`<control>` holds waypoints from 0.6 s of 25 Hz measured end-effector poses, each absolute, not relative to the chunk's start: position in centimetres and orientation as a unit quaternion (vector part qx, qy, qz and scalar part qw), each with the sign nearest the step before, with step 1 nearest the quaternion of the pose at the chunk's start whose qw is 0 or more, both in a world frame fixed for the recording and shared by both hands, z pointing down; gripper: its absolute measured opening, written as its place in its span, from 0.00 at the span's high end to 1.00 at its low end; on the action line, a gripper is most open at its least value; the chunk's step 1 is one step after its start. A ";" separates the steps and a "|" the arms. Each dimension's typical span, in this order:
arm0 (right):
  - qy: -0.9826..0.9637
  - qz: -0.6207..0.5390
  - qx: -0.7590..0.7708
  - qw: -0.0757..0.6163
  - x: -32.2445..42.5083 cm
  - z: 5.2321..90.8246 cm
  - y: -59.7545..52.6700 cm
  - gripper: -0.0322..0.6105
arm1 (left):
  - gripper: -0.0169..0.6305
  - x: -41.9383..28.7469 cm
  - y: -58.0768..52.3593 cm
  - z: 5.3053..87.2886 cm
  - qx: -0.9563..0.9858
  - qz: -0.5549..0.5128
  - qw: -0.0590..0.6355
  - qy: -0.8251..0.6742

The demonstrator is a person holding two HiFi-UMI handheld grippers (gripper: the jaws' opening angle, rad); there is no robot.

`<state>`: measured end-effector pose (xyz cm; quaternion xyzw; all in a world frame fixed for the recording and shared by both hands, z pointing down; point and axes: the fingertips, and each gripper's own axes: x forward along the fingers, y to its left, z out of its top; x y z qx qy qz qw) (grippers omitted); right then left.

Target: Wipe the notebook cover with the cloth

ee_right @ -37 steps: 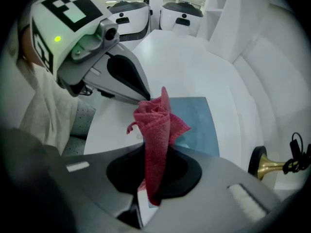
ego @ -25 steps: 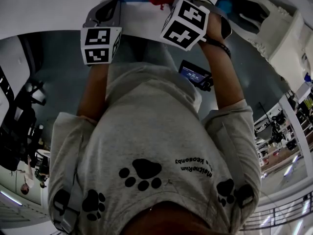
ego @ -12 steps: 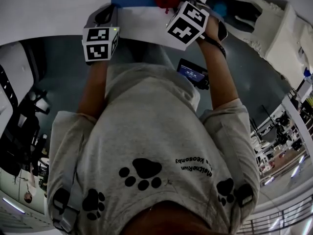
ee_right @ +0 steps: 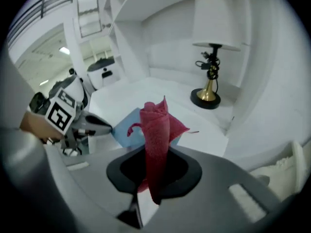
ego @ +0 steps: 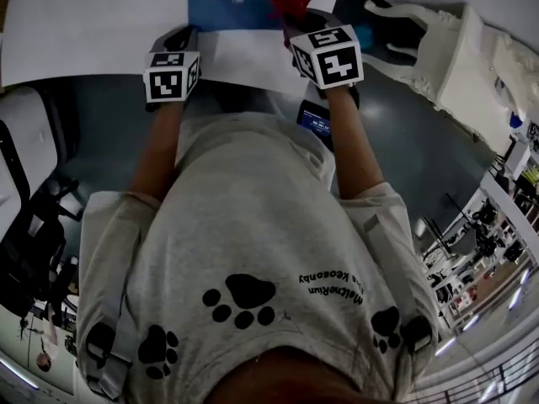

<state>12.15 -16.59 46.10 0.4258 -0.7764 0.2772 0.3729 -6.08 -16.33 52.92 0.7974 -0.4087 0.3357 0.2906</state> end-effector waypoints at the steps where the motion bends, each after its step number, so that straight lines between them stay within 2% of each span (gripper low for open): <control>1: -0.777 0.280 0.445 0.345 12.2 45.2 -17.1 0.88 | 0.98 -5.9 -16.6 52.7 0.798 0.333 0.292 -0.410; 5: -0.779 0.259 0.510 0.258 12.1 41.3 -18.7 0.88 | 0.98 -5.1 -18.0 50.2 0.808 0.307 0.280 -0.418; 15: -0.777 0.134 0.602 0.126 11.5 30.8 -19.8 0.88 | 0.98 -2.9 -21.0 37.9 0.857 0.187 0.176 -0.446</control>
